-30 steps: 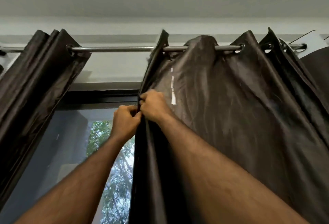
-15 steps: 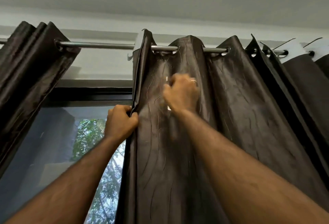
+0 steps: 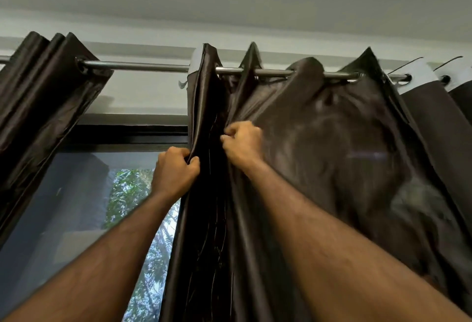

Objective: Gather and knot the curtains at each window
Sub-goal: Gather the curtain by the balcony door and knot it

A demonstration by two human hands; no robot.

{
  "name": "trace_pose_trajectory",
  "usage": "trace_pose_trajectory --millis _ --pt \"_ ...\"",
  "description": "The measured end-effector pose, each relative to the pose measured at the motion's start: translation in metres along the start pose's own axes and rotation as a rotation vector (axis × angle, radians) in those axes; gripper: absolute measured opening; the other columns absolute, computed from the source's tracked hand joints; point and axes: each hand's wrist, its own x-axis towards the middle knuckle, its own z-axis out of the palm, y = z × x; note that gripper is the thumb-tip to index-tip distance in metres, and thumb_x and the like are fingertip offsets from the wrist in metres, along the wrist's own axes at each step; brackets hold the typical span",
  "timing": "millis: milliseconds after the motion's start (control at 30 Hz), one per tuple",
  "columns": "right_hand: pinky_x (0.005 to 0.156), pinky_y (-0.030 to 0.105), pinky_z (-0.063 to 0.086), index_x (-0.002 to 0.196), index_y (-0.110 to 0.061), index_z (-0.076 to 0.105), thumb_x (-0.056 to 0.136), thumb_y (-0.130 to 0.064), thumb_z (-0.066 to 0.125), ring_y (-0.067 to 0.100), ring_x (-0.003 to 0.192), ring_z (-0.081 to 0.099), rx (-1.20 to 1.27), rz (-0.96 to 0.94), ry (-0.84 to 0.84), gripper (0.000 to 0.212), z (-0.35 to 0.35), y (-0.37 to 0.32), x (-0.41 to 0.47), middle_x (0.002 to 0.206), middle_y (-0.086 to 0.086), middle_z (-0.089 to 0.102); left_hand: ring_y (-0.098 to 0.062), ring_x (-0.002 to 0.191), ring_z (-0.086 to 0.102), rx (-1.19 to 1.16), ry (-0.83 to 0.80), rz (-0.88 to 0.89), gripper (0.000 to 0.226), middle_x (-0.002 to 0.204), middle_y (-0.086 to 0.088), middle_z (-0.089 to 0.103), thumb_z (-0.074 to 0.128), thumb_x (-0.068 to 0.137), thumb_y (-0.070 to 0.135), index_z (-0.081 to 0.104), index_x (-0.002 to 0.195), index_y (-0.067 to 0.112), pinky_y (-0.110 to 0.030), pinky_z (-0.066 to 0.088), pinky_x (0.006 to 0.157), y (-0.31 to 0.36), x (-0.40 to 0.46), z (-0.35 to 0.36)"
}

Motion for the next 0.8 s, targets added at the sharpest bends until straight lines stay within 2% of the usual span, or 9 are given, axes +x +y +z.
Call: trace_pose_trajectory --millis 100,200,267,367,467,533,633,700,800 --pt "0.087 0.029 0.057 0.093 -0.018 0.078 0.086 -0.015 0.073 0.021 0.102 0.068 0.040 -0.031 -0.062 0.008 0.008 -0.014 0.000 0.101 0.005 0.074 -0.028 0.063 0.064 -0.012 0.015 0.034 0.036 0.058 -0.005 0.063 0.054 0.077 0.043 0.067 0.069 0.010 -0.044 0.056 0.059 0.005 0.000 -0.001" --pt "0.077 0.032 0.057 0.101 -0.015 0.073 0.088 -0.015 0.071 0.023 0.095 0.064 -0.028 0.036 -0.032 0.013 0.012 -0.013 -0.009 0.100 0.004 0.066 -0.028 0.071 0.067 -0.044 0.013 0.054 0.034 0.066 -0.001 0.068 0.060 0.080 0.045 0.073 0.080 0.014 -0.040 0.058 0.064 0.007 -0.001 -0.001" --pt "0.072 0.030 0.054 0.087 -0.013 0.073 0.085 -0.014 0.070 0.023 0.086 0.063 0.045 -0.018 -0.042 0.004 0.018 -0.028 -0.010 0.088 0.005 0.066 -0.032 0.071 0.065 -0.015 -0.002 0.074 0.028 0.066 -0.004 0.066 0.060 0.083 0.041 0.069 0.076 0.015 -0.039 0.054 0.062 0.010 -0.002 0.001" --pt "0.069 0.025 0.047 0.061 -0.013 0.067 0.082 -0.008 0.070 0.020 0.078 0.064 0.192 -0.102 -0.133 0.022 0.018 -0.053 -0.004 0.067 0.001 0.066 -0.043 0.070 0.059 -0.046 0.004 0.105 0.028 0.064 -0.014 0.064 0.047 0.083 0.029 0.058 0.066 0.010 -0.044 0.043 0.058 0.017 0.000 0.001" --pt "0.070 0.019 0.047 0.071 -0.021 0.073 0.085 -0.011 0.076 0.016 0.096 0.069 0.135 -0.132 -0.207 0.017 0.013 -0.051 0.006 0.092 0.002 0.077 -0.037 0.059 0.050 -0.168 0.039 0.092 0.039 0.051 -0.006 0.048 0.043 0.089 0.031 0.047 0.056 0.010 -0.042 0.033 0.056 0.023 -0.003 0.000" --pt "0.069 0.019 0.049 0.071 -0.023 0.072 0.085 -0.013 0.077 0.017 0.096 0.069 0.055 -0.118 -0.201 0.018 0.012 -0.038 0.010 0.095 0.002 0.076 -0.025 0.053 0.041 -0.262 0.074 0.065 0.048 0.049 -0.003 0.040 0.044 0.092 0.041 0.042 0.053 0.012 -0.039 0.030 0.055 0.025 -0.009 0.003" --pt "0.083 0.031 0.058 0.084 -0.020 0.077 0.086 -0.015 0.078 0.018 0.098 0.069 0.086 -0.082 -0.194 0.005 0.007 -0.019 0.015 0.099 0.004 0.076 -0.019 0.057 0.057 -0.224 0.057 0.048 0.050 0.056 -0.001 0.059 0.058 0.083 0.058 0.064 0.065 0.011 -0.036 0.045 0.056 0.023 -0.013 0.009" --pt "0.088 0.032 0.058 0.102 -0.017 0.078 0.088 -0.011 0.075 0.016 0.102 0.069 0.170 -0.046 -0.272 0.015 -0.001 -0.008 0.013 0.107 0.004 0.075 -0.019 0.059 0.061 -0.114 0.023 0.089 0.042 0.059 0.000 0.063 0.068 0.078 0.056 0.066 0.067 0.015 -0.036 0.050 0.055 0.023 -0.014 0.014" --pt "0.098 0.036 0.057 0.123 -0.013 0.072 0.092 0.004 0.061 0.017 0.114 0.066 0.226 -0.059 -0.476 0.037 -0.013 0.004 0.009 0.120 0.007 0.072 -0.015 0.056 0.056 -0.067 0.024 0.106 0.040 0.057 0.002 0.059 0.074 0.081 0.052 0.060 0.061 0.020 -0.032 0.041 0.054 0.028 -0.016 0.021"
